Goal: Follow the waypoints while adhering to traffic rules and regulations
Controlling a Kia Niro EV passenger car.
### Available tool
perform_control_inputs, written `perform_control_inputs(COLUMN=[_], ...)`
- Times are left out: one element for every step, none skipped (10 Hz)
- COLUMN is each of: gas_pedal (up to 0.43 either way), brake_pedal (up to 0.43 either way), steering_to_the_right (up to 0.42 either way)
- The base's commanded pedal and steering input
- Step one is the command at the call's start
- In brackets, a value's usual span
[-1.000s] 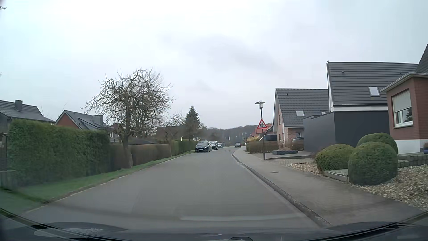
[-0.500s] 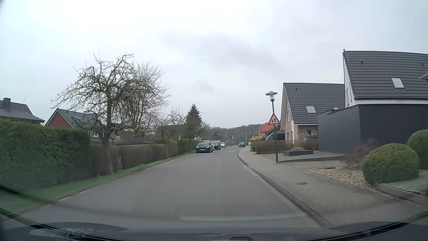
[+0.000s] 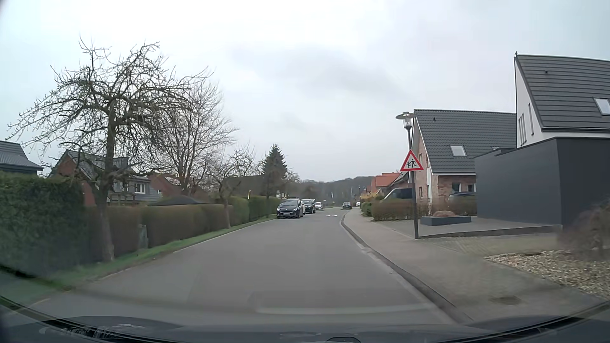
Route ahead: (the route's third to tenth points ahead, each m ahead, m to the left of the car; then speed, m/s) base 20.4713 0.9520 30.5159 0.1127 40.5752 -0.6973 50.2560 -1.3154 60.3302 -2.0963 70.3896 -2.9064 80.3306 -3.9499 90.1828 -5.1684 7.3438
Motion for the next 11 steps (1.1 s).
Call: perform_control_inputs(gas_pedal=[0.24,0.24,0.24,0.24,0.24,0.24,0.24,0.24,0.24,0.24,0.24], brake_pedal=[0.0,0.0,0.0,0.0,0.0,0.0,0.0,0.0,0.0,0.0,0.0], steering_to_the_right=[-0.003,-0.002,-0.002,-0.002,-0.001,0.0,-0.001,-0.001,-0.001,0.0,0.0])
